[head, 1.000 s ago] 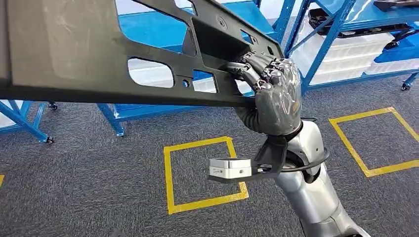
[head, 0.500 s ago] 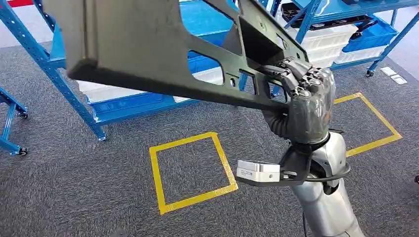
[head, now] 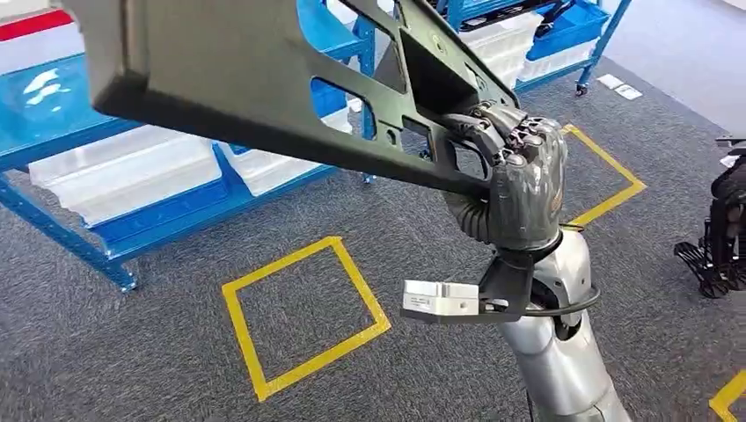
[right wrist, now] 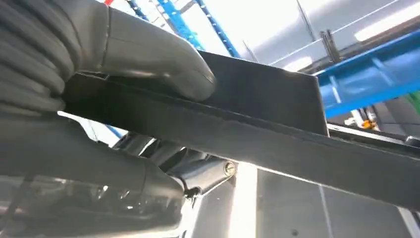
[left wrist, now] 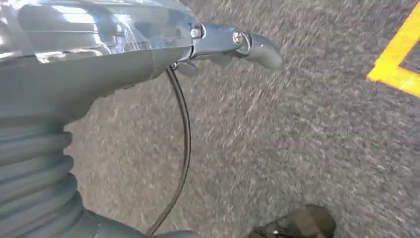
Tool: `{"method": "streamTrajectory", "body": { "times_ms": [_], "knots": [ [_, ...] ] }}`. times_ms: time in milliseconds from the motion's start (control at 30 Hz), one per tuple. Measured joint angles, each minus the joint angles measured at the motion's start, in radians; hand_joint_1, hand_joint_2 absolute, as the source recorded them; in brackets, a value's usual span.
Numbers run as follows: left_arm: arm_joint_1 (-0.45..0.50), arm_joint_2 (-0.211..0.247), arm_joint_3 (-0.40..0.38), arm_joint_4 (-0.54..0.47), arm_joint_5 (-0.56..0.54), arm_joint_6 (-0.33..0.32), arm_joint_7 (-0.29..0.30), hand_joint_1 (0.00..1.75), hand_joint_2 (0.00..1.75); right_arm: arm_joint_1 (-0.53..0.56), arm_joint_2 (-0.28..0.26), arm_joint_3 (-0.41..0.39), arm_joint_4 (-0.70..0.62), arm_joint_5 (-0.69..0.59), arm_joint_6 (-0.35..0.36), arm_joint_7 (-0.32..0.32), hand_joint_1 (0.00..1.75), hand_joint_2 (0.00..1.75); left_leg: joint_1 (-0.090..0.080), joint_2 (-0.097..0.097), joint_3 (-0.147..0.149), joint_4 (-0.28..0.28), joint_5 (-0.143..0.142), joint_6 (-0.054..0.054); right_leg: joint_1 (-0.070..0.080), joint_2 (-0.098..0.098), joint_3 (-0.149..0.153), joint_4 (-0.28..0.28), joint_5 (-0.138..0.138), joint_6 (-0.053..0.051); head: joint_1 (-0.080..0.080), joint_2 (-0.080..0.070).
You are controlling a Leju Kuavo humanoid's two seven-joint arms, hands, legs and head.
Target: Take the parts from the cabinet and place them on the table.
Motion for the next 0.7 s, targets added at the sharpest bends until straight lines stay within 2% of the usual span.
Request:
{"method": "streamTrajectory", "body": {
  "times_ms": [33,67,100,167,200,233,267,300,367,400,433,467,500,533,567,600,667,700],
  "knots": [
    [0.0,0.005,-0.001,0.0,0.0,0.002,0.001,0.0,1.75,-0.003,0.01,0.003,0.005,0.0,0.001,-0.001,1.75,1.75,0.003,-0.034,0.036,-0.082,0.038,0.0,-0.001,0.012,-0.001,0.003,-0.001,0.001,-0.002,0.0],
    [0.0,0.012,-0.002,0.0,0.0,0.007,-0.001,0.0,1.75,-0.007,0.02,0.006,0.012,-0.002,0.001,-0.005,1.75,1.75,0.01,-0.099,0.05,-0.114,0.034,0.003,0.001,0.022,-0.007,0.008,-0.001,0.003,-0.003,0.0],
    [0.0,0.015,-0.002,0.0,0.002,0.011,-0.003,0.0,1.75,-0.013,0.031,0.01,0.019,-0.007,0.002,-0.007,1.75,1.75,0.015,-0.101,0.052,-0.133,0.03,0.002,0.003,0.036,-0.019,0.017,0.001,0.006,-0.002,0.0],
    [-0.001,0.023,-0.002,-0.002,0.005,0.011,-0.015,0.0,1.75,-0.011,0.045,0.015,0.029,-0.016,-0.003,-0.018,1.75,1.75,0.005,-0.081,0.05,-0.13,0.031,0.006,-0.005,0.06,-0.027,0.01,0.01,0.019,-0.001,0.0],
    [-0.005,0.027,-0.002,-0.003,0.005,0.011,-0.02,0.0,1.75,-0.012,0.048,0.016,0.032,-0.02,-0.005,-0.021,1.75,1.75,0.007,-0.067,0.052,-0.134,0.035,0.011,-0.005,0.073,-0.03,0.01,0.013,0.024,-0.002,0.0],
    [-0.011,0.028,-0.002,-0.004,0.0,0.012,-0.025,0.0,1.75,-0.011,0.052,0.016,0.035,-0.025,-0.008,-0.026,1.75,1.75,0.015,-0.05,0.053,-0.138,0.038,0.017,-0.004,0.05,-0.037,0.025,0.003,0.024,-0.003,0.0],
    [-0.013,0.035,-0.003,-0.008,-0.008,0.017,-0.027,0.0,1.75,-0.017,0.06,0.017,0.04,-0.032,-0.011,-0.032,1.75,1.75,0.015,-0.037,0.054,-0.138,0.038,0.018,0.007,-0.007,-0.048,0.057,-0.016,0.032,0.012,0.0],
    [-0.013,0.041,-0.006,-0.009,-0.012,0.02,-0.029,0.0,1.75,-0.024,0.07,0.018,0.047,-0.038,-0.011,-0.038,1.75,1.75,0.015,-0.019,0.055,-0.138,0.036,0.024,0.003,-0.038,-0.078,0.118,-0.05,0.039,0.025,0.0],
    [-0.015,0.054,-0.006,-0.01,-0.015,0.022,-0.029,0.0,1.75,-0.025,0.089,0.023,0.061,-0.05,-0.017,-0.048,1.75,1.75,0.015,0.018,0.055,-0.138,0.035,0.024,-0.006,-0.059,-0.153,0.263,-0.108,0.044,0.026,0.0],
    [-0.019,0.061,-0.006,-0.012,-0.015,0.022,-0.029,0.0,1.75,-0.025,0.096,0.025,0.071,-0.053,-0.019,-0.051,1.75,1.75,0.017,0.034,0.055,-0.138,0.034,0.024,-0.01,-0.063,-0.173,0.299,-0.113,0.046,0.029,0.0],
    [-0.026,0.066,-0.006,-0.014,-0.015,0.022,-0.029,0.0,1.75,-0.026,0.1,0.027,0.078,-0.058,-0.02,-0.055,1.75,1.75,0.019,0.047,0.055,-0.138,0.033,0.024,-0.014,-0.066,-0.172,0.291,-0.096,0.048,0.031,0.0],
    [-0.033,0.074,-0.006,-0.017,-0.015,0.023,-0.029,0.0,1.75,-0.028,0.107,0.028,0.085,-0.066,-0.021,-0.061,1.75,1.75,0.021,0.059,0.056,-0.138,0.032,0.021,-0.016,-0.07,-0.153,0.248,-0.064,0.049,0.036,0.0],
    [-0.04,0.078,-0.007,-0.018,-0.015,0.023,-0.029,0.0,1.75,-0.032,0.118,0.029,0.089,-0.071,-0.021,-0.063,1.75,1.75,0.022,0.072,0.058,-0.138,0.03,0.018,-0.017,-0.08,-0.112,0.164,-0.018,0.049,0.041,0.0],
    [-0.044,0.085,-0.007,-0.02,-0.015,0.023,-0.029,0.0,1.75,-0.038,0.126,0.029,0.091,-0.074,-0.022,-0.068,1.75,1.75,0.023,0.084,0.062,-0.138,0.026,0.013,-0.016,-0.105,-0.066,0.075,0.022,0.048,0.046,0.0],
    [-0.045,0.093,-0.007,-0.024,-0.015,0.024,-0.029,0.0,1.75,-0.044,0.133,0.03,0.093,-0.077,-0.022,-0.071,1.75,1.75,0.02,0.093,0.065,-0.139,0.023,0.007,-0.01,-0.158,-0.042,0.023,0.019,0.05,0.053,0.0],
    [-0.045,0.1,-0.008,-0.025,-0.015,0.025,-0.031,0.0,1.75,-0.049,0.143,0.034,0.097,-0.08,-0.023,-0.074,1.75,1.75,0.01,0.104,0.064,-0.136,0.019,0.0,0.005,-0.163,-0.041,0.014,0.018,0.041,0.059,0.0],
    [-0.044,0.111,-0.008,-0.026,-0.015,0.032,-0.033,0.0,1.75,-0.045,0.149,0.038,0.101,-0.085,-0.023,-0.074,1.75,1.75,0.009,0.123,0.075,-0.148,0.019,-0.009,0.004,-0.142,-0.046,0.018,0.014,0.029,0.042,0.0],
    [-0.045,0.119,-0.008,-0.027,-0.015,0.035,-0.033,0.0,1.75,-0.045,0.151,0.038,0.105,-0.088,-0.023,-0.074,1.75,1.75,0.01,0.135,0.082,-0.153,0.018,-0.015,0.007,-0.13,-0.046,0.016,0.015,0.024,0.04,0.0]
  ]
}}
